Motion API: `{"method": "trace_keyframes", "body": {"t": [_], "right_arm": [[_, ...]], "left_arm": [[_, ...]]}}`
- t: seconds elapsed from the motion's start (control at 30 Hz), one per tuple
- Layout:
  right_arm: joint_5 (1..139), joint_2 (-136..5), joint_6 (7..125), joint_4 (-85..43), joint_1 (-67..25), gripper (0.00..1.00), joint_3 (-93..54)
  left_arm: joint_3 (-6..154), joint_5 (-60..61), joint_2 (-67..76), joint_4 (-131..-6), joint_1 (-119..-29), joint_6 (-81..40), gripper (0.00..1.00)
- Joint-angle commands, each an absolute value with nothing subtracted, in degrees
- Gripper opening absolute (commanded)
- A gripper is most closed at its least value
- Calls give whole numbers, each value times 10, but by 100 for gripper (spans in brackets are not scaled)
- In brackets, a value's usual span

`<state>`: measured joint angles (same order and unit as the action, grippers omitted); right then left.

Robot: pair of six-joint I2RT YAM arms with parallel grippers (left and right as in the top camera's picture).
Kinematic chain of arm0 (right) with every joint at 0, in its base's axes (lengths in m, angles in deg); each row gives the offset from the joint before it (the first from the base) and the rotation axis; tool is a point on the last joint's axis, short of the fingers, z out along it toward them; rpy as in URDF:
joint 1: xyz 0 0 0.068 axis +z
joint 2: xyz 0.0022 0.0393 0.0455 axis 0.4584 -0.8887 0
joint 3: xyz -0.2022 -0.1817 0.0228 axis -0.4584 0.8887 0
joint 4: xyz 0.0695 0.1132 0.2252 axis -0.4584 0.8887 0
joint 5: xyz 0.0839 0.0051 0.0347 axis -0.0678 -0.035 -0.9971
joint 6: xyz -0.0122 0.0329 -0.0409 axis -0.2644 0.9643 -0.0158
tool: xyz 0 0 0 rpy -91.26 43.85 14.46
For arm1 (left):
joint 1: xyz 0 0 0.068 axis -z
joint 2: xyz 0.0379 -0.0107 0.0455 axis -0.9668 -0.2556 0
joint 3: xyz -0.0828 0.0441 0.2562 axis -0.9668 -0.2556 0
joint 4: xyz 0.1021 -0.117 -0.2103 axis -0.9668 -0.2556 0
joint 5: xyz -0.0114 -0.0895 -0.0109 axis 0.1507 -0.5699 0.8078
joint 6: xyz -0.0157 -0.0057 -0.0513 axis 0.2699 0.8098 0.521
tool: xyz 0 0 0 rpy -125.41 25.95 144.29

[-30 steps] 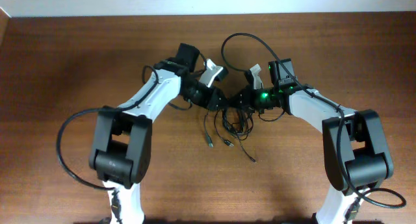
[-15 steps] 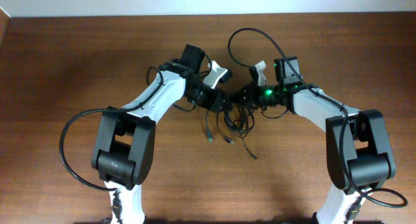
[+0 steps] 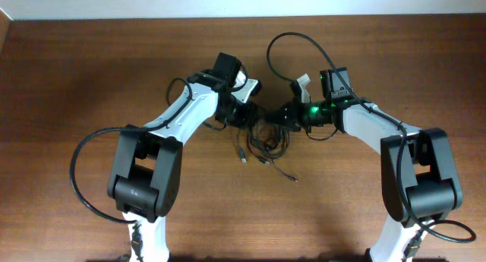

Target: Untangle cables

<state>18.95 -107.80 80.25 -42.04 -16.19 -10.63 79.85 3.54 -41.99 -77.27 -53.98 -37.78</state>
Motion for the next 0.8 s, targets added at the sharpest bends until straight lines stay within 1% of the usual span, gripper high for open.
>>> {"method": "trace_keyframes", "body": {"t": [0.0, 0.07, 0.13, 0.17, 0.33, 0.4, 0.5, 0.53, 0.57, 0.6, 0.73, 0.77], "right_arm": [[140, -1057, 799, -416, -165, 4, -113], [113, -1057, 799, -416, -166, 4, -113], [27, -1057, 799, -417, -179, 4, -113], [7, -1057, 799, -416, -190, 4, -113], [8, -1057, 757, -407, -224, 4, -110], [37, -1057, 746, -376, -223, 4, -109], [123, -1057, 742, -330, -223, 4, -107], [164, -1057, 742, -312, -223, 9, -107], [201, -1057, 742, -291, -223, 18, -107], [233, -1057, 742, -273, -223, 22, -107], [306, -1057, 742, -239, -223, 22, -107], [311, -1057, 742, -232, -223, 26, -107]], "left_arm": [[803, 126, -426, -777, -543, -331, 4], [803, 144, -426, -780, -543, -326, 4], [803, 144, -426, -780, -543, -326, 5], [803, 144, -426, -780, -543, -326, 6], [803, 144, -426, -779, -543, -326, 8], [803, 144, -426, -779, -543, -326, 9], [803, 144, -426, -779, -543, -326, 9], [803, 144, -426, -779, -543, -326, 10], [803, 144, -426, -778, -543, -326, 10], [803, 144, -426, -778, -543, -326, 10], [803, 144, -426, -778, -543, -326, 12], [803, 144, -426, -778, -543, -326, 11]]}}
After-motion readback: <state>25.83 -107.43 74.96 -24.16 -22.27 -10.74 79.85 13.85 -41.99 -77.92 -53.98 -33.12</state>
